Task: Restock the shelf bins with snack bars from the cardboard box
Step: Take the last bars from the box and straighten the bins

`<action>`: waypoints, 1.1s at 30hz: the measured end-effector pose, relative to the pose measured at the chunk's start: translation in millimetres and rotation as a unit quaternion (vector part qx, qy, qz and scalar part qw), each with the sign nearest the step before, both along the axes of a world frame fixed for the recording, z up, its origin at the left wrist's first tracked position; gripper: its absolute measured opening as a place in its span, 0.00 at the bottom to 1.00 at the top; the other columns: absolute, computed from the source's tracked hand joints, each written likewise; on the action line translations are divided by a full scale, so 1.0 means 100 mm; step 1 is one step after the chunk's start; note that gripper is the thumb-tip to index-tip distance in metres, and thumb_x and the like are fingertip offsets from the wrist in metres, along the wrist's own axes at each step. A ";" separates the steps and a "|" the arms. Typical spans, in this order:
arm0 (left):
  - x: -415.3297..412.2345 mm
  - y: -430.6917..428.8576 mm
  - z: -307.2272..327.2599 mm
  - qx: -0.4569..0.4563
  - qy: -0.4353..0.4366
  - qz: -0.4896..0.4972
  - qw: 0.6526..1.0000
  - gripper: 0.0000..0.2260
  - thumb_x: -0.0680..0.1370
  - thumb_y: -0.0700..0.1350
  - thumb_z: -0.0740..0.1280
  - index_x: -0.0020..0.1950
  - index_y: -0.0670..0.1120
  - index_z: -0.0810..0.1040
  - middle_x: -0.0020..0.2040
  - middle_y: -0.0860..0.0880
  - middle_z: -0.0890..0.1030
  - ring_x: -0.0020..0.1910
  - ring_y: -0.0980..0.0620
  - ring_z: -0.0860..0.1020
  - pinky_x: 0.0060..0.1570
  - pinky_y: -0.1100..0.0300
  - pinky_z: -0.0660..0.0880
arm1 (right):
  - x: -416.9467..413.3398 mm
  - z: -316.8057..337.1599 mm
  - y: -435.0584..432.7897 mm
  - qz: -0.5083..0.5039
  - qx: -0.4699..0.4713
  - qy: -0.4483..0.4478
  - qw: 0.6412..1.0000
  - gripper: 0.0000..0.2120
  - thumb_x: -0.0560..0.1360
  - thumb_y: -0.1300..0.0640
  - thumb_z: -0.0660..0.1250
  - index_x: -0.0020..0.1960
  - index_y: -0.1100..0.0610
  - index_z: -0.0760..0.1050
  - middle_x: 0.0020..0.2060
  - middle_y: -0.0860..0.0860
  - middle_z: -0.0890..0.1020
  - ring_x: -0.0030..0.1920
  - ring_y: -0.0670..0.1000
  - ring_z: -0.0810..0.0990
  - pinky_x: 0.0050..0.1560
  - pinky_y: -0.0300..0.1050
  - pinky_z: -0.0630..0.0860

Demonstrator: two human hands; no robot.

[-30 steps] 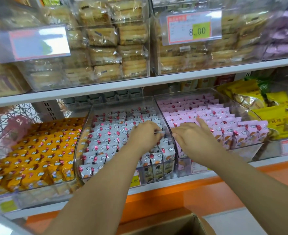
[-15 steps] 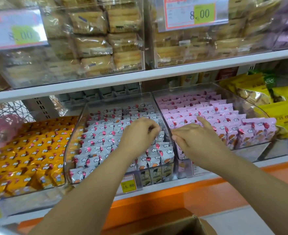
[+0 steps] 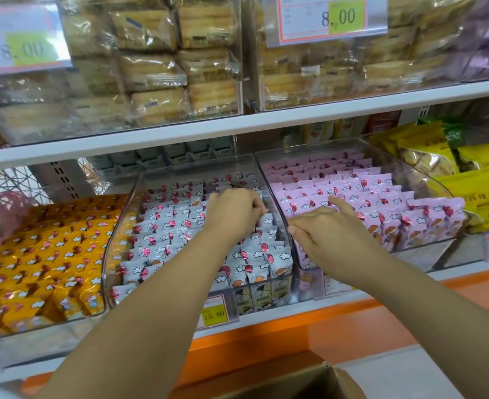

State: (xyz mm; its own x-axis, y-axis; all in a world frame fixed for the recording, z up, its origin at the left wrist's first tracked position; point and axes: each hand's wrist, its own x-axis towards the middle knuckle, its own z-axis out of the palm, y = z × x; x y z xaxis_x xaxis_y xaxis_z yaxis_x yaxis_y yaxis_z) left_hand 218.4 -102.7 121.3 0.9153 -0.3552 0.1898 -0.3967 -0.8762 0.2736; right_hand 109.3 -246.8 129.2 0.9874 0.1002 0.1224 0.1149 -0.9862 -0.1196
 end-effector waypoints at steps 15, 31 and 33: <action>-0.76 0.25 -0.06 0.052 0.065 -0.133 0.988 0.33 0.74 0.68 0.57 0.77 0.56 0.57 0.77 0.58 0.55 0.75 0.56 0.57 0.75 0.47 0.44 | -0.01 0.00 -0.01 0.010 0.004 -0.014 1.000 0.16 0.83 0.50 0.48 0.53 0.47 0.74 0.51 0.41 0.78 0.61 0.48 0.73 0.74 0.48 0.44; -0.81 0.30 -0.07 0.009 -0.032 -0.147 0.989 0.12 0.75 0.55 0.68 0.58 0.55 0.77 0.62 0.59 0.75 0.63 0.56 0.71 0.72 0.51 0.54 | 0.01 -0.04 -0.03 0.014 -0.003 -0.022 1.000 0.19 0.83 0.49 0.47 0.60 0.49 0.75 0.59 0.44 0.79 0.64 0.49 0.71 0.72 0.47 0.44; -0.85 0.28 -0.06 -0.019 -0.020 -0.162 0.986 0.11 0.74 0.52 0.70 0.55 0.52 0.78 0.54 0.55 0.78 0.55 0.53 0.75 0.63 0.55 0.67 | 0.01 -0.05 -0.03 0.014 -0.005 -0.022 1.000 0.18 0.83 0.50 0.47 0.57 0.50 0.76 0.57 0.44 0.80 0.63 0.49 0.72 0.73 0.48 0.45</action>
State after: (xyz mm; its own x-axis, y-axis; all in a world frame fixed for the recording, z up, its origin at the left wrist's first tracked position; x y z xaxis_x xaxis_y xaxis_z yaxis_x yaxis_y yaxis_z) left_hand 133.1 -75.0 115.3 0.7465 -0.6196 0.2425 -0.6654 -0.6910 0.2824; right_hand 110.5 -249.4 124.4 0.9777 0.1291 0.1654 0.1474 -0.9836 -0.1036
